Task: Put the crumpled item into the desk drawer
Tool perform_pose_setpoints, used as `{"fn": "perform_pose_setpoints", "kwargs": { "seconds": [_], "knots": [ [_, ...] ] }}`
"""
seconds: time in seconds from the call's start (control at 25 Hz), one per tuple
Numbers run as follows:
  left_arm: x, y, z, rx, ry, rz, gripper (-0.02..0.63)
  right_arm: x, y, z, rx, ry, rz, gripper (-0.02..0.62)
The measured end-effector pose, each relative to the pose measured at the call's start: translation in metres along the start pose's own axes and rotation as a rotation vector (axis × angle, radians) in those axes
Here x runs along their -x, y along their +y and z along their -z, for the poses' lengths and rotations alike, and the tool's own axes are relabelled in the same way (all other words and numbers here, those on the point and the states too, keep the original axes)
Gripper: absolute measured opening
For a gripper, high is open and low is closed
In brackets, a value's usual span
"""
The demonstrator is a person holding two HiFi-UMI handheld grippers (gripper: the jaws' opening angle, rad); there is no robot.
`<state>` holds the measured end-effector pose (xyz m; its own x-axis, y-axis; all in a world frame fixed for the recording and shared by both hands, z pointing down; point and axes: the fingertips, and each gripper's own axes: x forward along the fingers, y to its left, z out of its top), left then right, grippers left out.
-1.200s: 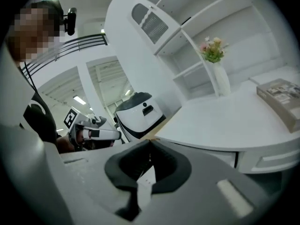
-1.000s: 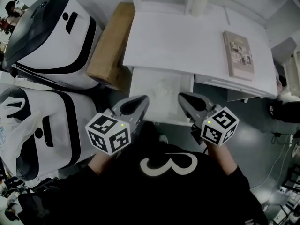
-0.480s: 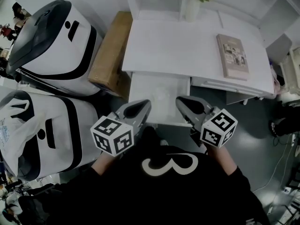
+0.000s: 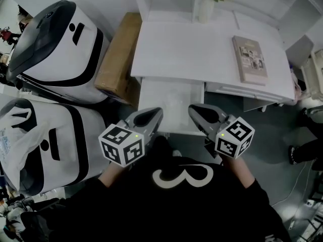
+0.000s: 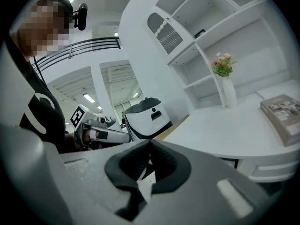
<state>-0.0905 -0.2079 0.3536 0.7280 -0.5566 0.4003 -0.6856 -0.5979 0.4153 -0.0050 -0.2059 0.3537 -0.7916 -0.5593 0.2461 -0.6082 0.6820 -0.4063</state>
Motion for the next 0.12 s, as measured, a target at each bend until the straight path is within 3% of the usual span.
{"fn": "perform_pose_setpoints", "kwargs": {
  "seconds": [0.12],
  "knots": [
    [-0.0007,0.0024,0.0009,0.0,0.004,0.0,0.009,-0.0028,-0.001,0.0013,-0.001,0.001,-0.003,0.003]
  ]
}}
